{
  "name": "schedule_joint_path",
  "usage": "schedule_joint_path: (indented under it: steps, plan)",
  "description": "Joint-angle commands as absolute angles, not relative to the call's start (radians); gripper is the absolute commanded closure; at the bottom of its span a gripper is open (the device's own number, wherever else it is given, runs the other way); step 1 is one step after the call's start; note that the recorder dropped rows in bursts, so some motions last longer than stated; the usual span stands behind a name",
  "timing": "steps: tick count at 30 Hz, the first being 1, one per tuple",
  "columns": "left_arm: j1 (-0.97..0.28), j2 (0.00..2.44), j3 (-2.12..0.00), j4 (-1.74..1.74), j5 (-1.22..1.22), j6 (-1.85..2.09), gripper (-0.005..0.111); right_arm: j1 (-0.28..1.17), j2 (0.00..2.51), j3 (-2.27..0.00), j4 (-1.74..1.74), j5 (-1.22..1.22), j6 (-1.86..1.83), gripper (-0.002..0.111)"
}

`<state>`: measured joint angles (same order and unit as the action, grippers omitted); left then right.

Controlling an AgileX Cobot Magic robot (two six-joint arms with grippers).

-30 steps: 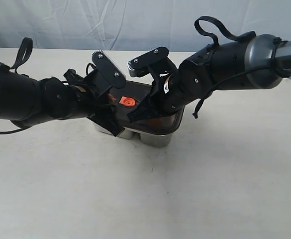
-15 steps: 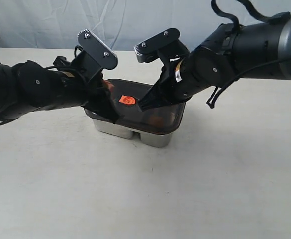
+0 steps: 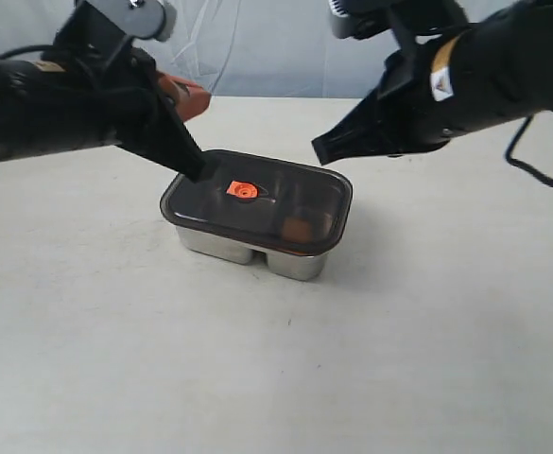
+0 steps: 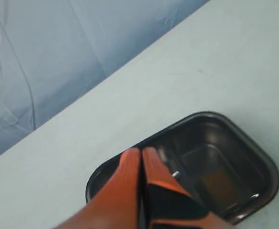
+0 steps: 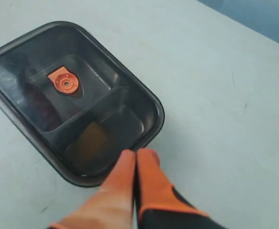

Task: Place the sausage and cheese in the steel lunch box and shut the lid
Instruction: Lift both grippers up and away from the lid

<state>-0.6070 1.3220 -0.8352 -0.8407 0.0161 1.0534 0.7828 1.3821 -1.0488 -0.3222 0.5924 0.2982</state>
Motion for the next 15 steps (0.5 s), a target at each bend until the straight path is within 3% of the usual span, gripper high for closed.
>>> schedule_joint_path:
  steps: [1,9,15]
  plan:
    - [-0.609,1.148,-0.795,-0.945,0.117,1.046,0.107,0.779,1.199,-0.916,-0.310,0.606,0.335,0.109]
    - [-0.609,0.883,-0.635,-1.056,0.205,1.046,0.107,0.779,0.954,-0.653,-0.244,0.588,0.337,0.109]
    - [-0.609,0.815,-0.532,-1.062,0.104,1.048,0.107,0.779,0.949,-0.585,-0.226,0.380,0.337,0.109]
